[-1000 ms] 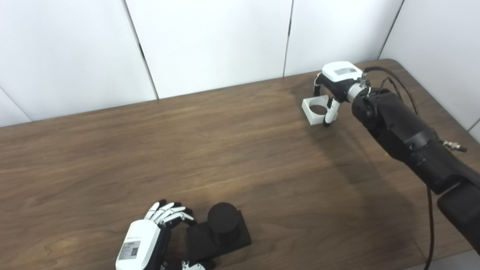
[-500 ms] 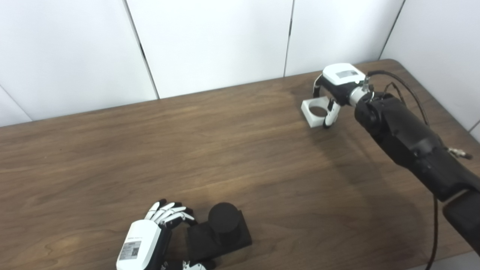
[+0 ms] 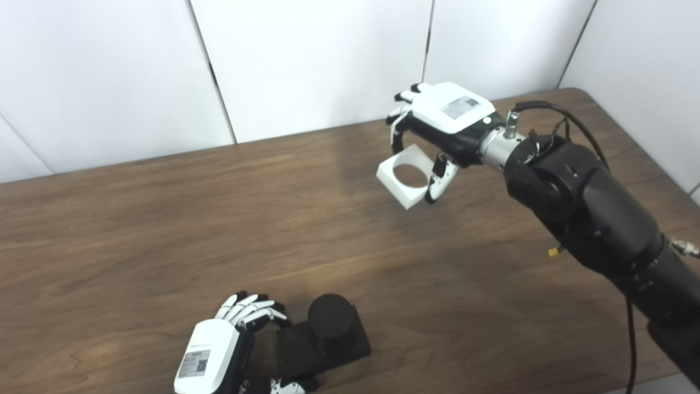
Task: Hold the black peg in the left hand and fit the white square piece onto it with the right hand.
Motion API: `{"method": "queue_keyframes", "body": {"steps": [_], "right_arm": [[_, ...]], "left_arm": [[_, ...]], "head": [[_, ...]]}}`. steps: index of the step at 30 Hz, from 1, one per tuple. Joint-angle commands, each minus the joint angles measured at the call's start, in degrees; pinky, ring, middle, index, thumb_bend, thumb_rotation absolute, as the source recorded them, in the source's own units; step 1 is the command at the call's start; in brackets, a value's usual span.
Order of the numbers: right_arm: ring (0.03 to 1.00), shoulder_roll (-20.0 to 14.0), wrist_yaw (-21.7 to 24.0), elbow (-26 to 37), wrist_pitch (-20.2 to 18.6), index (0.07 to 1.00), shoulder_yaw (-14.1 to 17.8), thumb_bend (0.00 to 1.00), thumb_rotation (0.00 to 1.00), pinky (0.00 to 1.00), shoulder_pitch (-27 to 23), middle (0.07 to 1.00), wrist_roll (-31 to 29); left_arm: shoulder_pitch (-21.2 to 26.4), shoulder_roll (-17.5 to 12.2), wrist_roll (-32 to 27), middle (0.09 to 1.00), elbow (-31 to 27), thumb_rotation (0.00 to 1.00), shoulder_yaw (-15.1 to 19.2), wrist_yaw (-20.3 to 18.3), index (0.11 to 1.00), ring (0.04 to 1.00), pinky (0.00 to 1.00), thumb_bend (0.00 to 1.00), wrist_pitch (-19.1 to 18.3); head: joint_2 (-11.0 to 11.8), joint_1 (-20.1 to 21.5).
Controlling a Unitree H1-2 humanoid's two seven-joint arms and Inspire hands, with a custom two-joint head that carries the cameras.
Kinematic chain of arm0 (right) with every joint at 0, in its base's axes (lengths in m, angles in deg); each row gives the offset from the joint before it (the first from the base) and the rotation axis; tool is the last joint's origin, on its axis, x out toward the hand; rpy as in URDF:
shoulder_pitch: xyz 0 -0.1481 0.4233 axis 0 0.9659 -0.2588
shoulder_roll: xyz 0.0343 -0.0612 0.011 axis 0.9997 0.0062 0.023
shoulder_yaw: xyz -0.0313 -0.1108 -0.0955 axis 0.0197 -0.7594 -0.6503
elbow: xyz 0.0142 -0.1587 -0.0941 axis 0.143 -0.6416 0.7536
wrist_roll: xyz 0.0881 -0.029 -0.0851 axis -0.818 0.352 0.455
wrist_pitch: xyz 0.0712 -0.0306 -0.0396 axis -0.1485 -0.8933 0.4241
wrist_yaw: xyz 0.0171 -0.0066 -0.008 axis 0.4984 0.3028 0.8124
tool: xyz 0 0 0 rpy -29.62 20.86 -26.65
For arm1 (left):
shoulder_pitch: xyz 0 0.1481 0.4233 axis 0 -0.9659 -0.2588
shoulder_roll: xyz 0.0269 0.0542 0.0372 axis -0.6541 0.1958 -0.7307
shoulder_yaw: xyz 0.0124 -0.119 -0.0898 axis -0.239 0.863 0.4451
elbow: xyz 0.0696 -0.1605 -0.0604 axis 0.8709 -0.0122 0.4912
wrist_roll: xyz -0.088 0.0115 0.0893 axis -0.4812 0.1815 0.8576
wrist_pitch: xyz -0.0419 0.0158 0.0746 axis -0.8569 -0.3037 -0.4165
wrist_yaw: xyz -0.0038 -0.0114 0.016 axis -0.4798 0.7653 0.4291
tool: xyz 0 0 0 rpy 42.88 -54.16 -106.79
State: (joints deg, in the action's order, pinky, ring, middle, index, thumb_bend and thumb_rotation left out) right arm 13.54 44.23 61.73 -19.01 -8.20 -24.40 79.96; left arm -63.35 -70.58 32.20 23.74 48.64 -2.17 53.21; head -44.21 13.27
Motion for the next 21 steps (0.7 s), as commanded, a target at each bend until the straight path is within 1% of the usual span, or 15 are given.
{"method": "queue_keyframes", "body": {"steps": [1,3,5,10,12,16,21], "right_arm": [[0.947,0.07,2.98,4.68,-1.03,0.485,1.39,0.52,0.13,0.99,-2.34,0.834,-0.48],[0.94,0.88,6.73,7.52,-1.42,0.486,1.06,0.52,0.13,0.98,-2.74,0.835,-0.71],[0.94,1.86,10.09,10.06,-1.68,0.486,0.83,0.52,0.13,0.99,-2.78,0.837,-1.05],[0.926,4.14,15.4,14.45,-0.72,0.485,0.19,0.52,0.13,0.97,-2.12,0.829,-1.44],[0.919,4.83,16.94,15.8,-0.37,0.484,-0.11,0.52,0.13,0.95,-1.53,0.82,-1.58],[0.917,6.12,19.02,17.93,0.27,0.484,-0.39,0.52,0.13,0.94,0.14,0.813,-1.32],[0.915,7.4,19.87,19.38,1.48,0.484,-0.35,0.52,0.13,0.94,1.59,0.812,-1.37]], "left_arm": [[-0.68,0.18,1.66,0.746,-0.7,0.05,-0.95,-2.63,0.485,0.831,0.92,0.52,-1.42],[-0.59,0.39,1.91,0.749,-1.07,0.05,-1.24,-3.09,0.485,0.836,0.93,0.52,-2.01],[-0.55,0.67,2.48,0.75,-1.31,0.05,-1.48,-3.41,0.485,0.838,0.92,0.52,-2.58],[-0.37,1.11,3.19,0.751,-1.61,0.05,-2.04,-3.78,0.485,0.842,0.92,0.52,-3.63],[-0.26,1.27,3.22,0.751,-1.61,0.05,-2.15,-3.78,0.485,0.843,0.92,0.52,-3.86],[-0.11,1.49,3.07,0.753,-1.72,0.05,-2.22,-4.1,0.485,0.847,0.92,0.52,-4.24],[0.05,1.59,3.26,0.752,-1.72,0.05,-2.4,-3.99,0.485,0.845,0.92,0.52,-4.32]], "head": [[-0.78,-0.97],[-1.04,-1.49],[-1.38,-2.03],[-2.4,-3.73],[-2.71,-4.15],[-2.99,-4.64],[-3.4,-5.05]]}}
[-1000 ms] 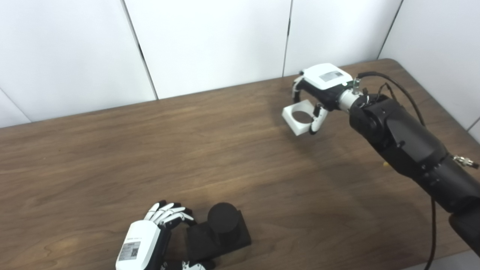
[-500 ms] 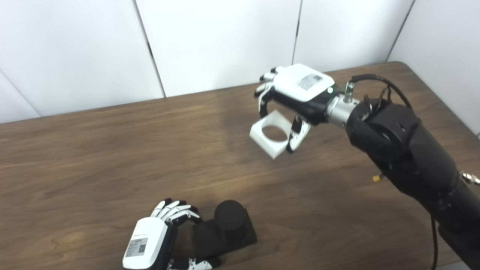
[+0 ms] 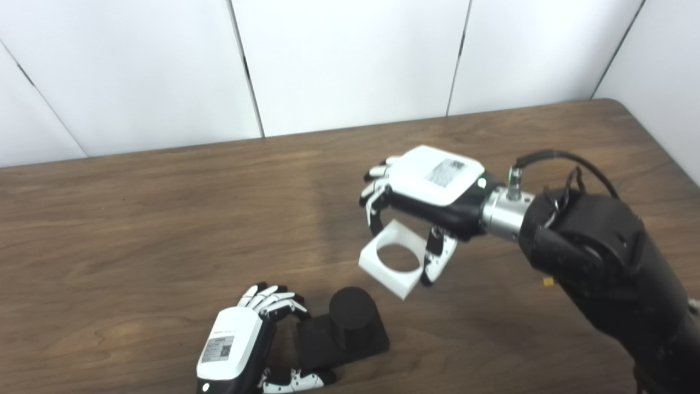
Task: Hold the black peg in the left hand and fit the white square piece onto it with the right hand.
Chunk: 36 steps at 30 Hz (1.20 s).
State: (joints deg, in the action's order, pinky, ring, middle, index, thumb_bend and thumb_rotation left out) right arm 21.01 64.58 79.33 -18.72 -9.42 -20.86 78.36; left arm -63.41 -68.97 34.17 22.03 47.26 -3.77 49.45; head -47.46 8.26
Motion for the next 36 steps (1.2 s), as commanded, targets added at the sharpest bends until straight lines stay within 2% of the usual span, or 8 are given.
{"method": "queue_keyframes", "body": {"steps": [1,6,17,32,36], "right_arm": [[0.915,0.21,-0.1,2.07,1.05,0.485,0.99,0.52,0.13,0.94,-1.85,0.812,0.11],[0.928,1.6,1.55,3.51,0.56,0.485,0.91,0.52,0.13,0.96,-1.94,0.821,-0.37],[0.952,5.32,8.76,7.43,-0.22,0.483,0.53,0.52,0.13,1.0,-3.72,0.823,1.02],[0.951,7.53,8.93,7.26,-0.24,0.483,0.34,0.52,0.13,0.99,-3.42,0.824,0.61],[0.953,7.96,8.38,6.6,1.17,0.484,-0.34,0.52,0.13,0.99,-3.06,0.825,1.81]], "left_arm": [[0.18,-0.04,1.43,0.752,-0.01,0.05,-1.11,-2.39,0.485,0.845,0.92,0.52,-0.53],[0.44,0.09,1.54,0.752,0.09,0.05,-1.32,-2.52,0.485,0.845,0.92,0.52,-0.79],[0.93,0.51,1.75,0.757,0.25,0.05,-2.14,-2.37,0.485,0.848,0.93,0.52,-1.82],[1.15,1.25,2.64,0.756,-0.04,0.05,-2.78,-2.39,0.485,0.853,0.93,0.52,-2.17],[1.02,1.55,2.95,0.754,0.0,0.05,-2.94,-1.97,0.485,0.85,0.93,0.52,-1.94]], "head": [[-0.24,-0.22],[-0.52,-0.67],[-0.81,-1.77],[-1.08,-3.29],[-1.09,-3.67]]}}
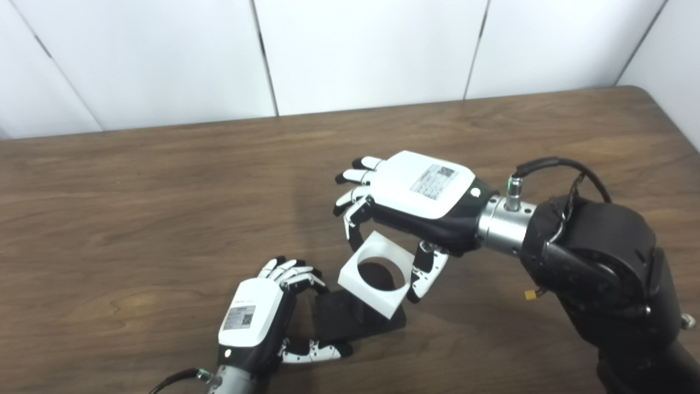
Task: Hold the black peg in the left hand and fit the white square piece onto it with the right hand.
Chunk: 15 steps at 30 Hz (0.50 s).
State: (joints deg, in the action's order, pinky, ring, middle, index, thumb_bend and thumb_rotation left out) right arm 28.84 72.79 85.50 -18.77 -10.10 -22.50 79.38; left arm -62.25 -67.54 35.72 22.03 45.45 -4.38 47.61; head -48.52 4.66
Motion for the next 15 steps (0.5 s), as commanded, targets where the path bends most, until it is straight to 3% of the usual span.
{"method": "queue_keyframes", "body": {"steps": [1,15], "right_arm": [[0.95,0.18,-0.08,0.23,1.61,0.484,0.2,0.52,0.13,0.99,-1.35,0.823,1.03],[0.959,1.02,-1.99,-1.94,4.56,0.485,-0.29,0.52,0.13,1.0,0.06,0.829,2.19]], "left_arm": [[-0.18,0.2,1.43,0.753,0.02,0.05,-1.15,-1.24,0.485,0.849,0.93,0.52,-0.04],[-0.27,0.46,1.94,0.753,-0.55,0.05,-1.3,-1.44,0.485,0.851,0.93,0.52,0.15]], "head": [[-0.07,-0.15],[-0.31,-0.67]]}}
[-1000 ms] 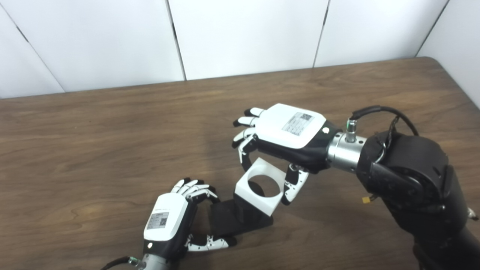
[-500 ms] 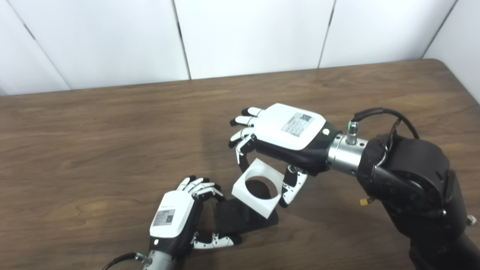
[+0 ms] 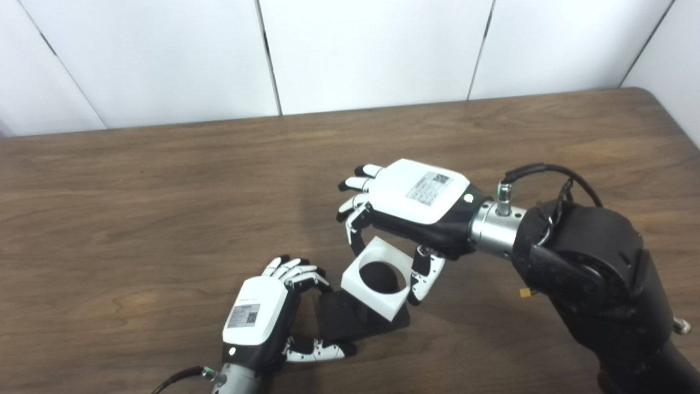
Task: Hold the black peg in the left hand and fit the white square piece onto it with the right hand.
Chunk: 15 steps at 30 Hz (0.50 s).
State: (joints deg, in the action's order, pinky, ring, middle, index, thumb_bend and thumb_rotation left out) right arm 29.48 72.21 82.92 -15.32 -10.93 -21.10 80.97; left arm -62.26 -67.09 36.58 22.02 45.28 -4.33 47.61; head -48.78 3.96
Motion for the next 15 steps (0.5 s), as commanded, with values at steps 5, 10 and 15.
{"method": "queue_keyframes", "body": {"steps": [5,10,15], "right_arm": [[0.954,0.88,-1.46,0.44,1.69,0.485,0.94,0.52,0.13,1.0,-0.81,0.827,0.99],[0.956,1.24,-1.82,0.21,2.06,0.485,1.09,0.52,0.13,1.0,-0.5,0.826,1.07],[0.961,1.21,-1.1,0.29,2.09,0.485,0.86,0.52,0.13,1.0,-0.5,0.83,1.3]], "left_arm": [[-0.39,0.09,0.92,0.752,-0.94,0.05,-1.11,-1.52,0.485,0.849,0.93,0.52,0.17],[-0.44,0.16,1.2,0.752,-1.45,0.05,-1.25,-2.17,0.485,0.85,0.93,0.52,-0.22],[-0.42,0.23,1.47,0.753,-1.73,0.05,-1.47,-2.39,0.485,0.853,0.93,0.52,-0.46]], "head": [[-0.19,-0.01],[-0.44,-0.15],[-0.6,-0.34]]}}
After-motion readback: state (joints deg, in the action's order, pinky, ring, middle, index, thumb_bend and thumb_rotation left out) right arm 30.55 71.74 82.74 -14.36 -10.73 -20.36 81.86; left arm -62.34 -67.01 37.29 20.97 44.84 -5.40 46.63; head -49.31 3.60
